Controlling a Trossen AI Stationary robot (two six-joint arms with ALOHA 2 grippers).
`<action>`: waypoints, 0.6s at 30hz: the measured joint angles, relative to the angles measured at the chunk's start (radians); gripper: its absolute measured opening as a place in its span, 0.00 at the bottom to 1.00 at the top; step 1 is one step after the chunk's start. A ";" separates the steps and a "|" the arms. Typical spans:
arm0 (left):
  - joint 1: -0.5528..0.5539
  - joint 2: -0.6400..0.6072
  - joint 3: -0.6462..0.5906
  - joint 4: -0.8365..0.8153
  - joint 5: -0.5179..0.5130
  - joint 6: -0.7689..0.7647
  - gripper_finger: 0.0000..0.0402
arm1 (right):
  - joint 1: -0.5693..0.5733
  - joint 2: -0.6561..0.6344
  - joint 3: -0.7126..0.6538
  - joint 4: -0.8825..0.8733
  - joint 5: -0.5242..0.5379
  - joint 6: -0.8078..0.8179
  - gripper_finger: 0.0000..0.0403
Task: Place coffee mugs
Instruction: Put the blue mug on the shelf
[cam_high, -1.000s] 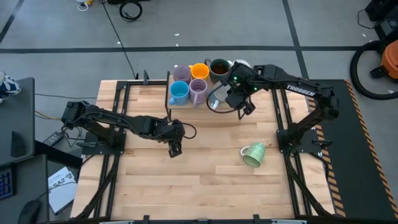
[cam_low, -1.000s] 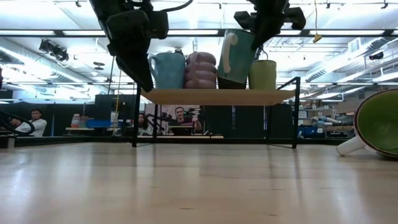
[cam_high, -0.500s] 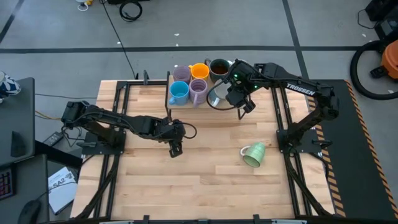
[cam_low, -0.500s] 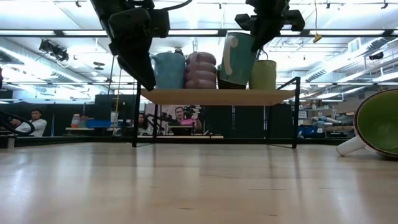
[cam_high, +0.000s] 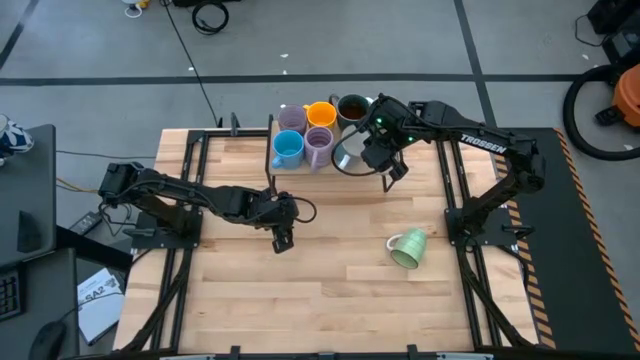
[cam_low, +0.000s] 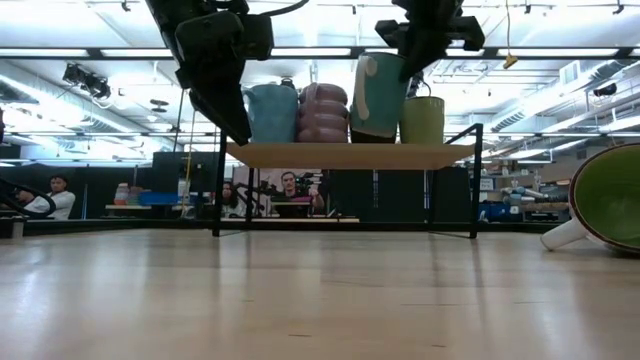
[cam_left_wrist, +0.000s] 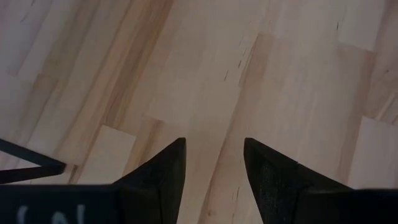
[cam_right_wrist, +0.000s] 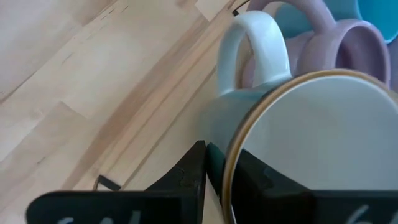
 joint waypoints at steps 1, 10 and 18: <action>0.000 0.000 0.000 0.000 0.000 0.000 0.42 | 0.000 0.000 0.000 -0.003 0.000 0.000 0.15; 0.000 0.000 0.000 0.000 0.000 0.000 0.42 | 0.000 0.000 -0.021 0.015 0.000 0.000 0.22; 0.000 0.000 0.000 0.008 0.000 0.000 0.42 | 0.000 -0.001 -0.070 0.084 0.032 -0.001 0.27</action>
